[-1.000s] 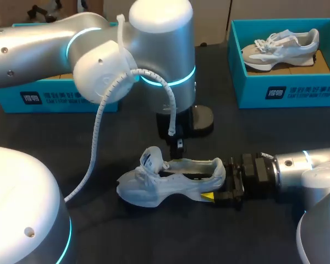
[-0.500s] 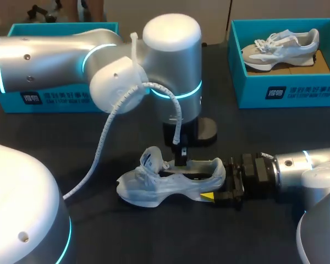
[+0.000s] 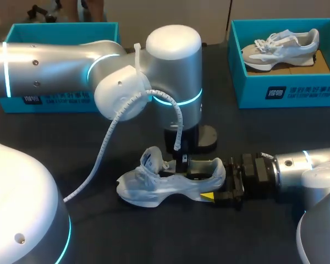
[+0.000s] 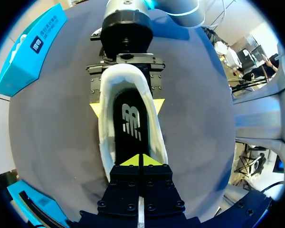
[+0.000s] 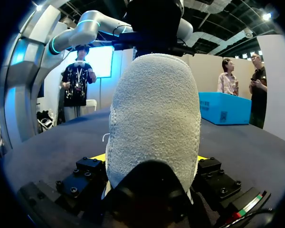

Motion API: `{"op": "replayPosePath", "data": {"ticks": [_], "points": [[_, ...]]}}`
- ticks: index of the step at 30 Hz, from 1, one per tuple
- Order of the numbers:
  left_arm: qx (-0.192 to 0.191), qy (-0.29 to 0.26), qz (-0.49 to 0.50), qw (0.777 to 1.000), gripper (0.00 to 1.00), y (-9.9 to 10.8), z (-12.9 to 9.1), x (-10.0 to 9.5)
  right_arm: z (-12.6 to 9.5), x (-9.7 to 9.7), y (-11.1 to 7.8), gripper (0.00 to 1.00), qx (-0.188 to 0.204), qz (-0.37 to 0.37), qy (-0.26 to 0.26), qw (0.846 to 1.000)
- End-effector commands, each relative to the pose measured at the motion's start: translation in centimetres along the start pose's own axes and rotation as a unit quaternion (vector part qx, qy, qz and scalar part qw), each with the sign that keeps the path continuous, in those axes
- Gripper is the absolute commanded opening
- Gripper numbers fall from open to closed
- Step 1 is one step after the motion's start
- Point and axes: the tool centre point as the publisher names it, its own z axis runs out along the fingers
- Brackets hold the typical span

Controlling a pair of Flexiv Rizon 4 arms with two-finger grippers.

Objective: Take the shoe out of the shoebox, open the shoe tongue, remove and reinsert the insole, then place the shoe into the shoebox

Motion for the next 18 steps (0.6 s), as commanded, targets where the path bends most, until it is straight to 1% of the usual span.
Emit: {"op": "replayPosePath", "data": {"ticks": [1,11,14,16,18], "points": [[0.002,0.005,0.002,1.0,0.0,0.32,0.41,0.31,0.32,0.15,-0.23,0.0,0.001,0.0,-0.001,1.0],[0.005,0.032,0.005,0.999,0.0,0.59,0.76,0.81,0.32,0.15,-0.23,0.0,0.001,0.0,-0.001,1.0],[0.002,0.031,0.006,0.999,0.0,0.41,1.03,1.01,0.32,0.15,-0.23,0.0,0.001,0.0,-0.001,1.0],[0.0,0.031,0.005,1.0,0.12,0.37,1.26,0.99,0.32,0.15,-0.23,0.0,0.001,0.0,-0.001,1.0],[-0.002,0.033,0.002,0.999,0.15,0.37,1.34,0.93,0.32,0.15,-0.23,0.0,0.001,0.0,-0.001,1.0]]}}
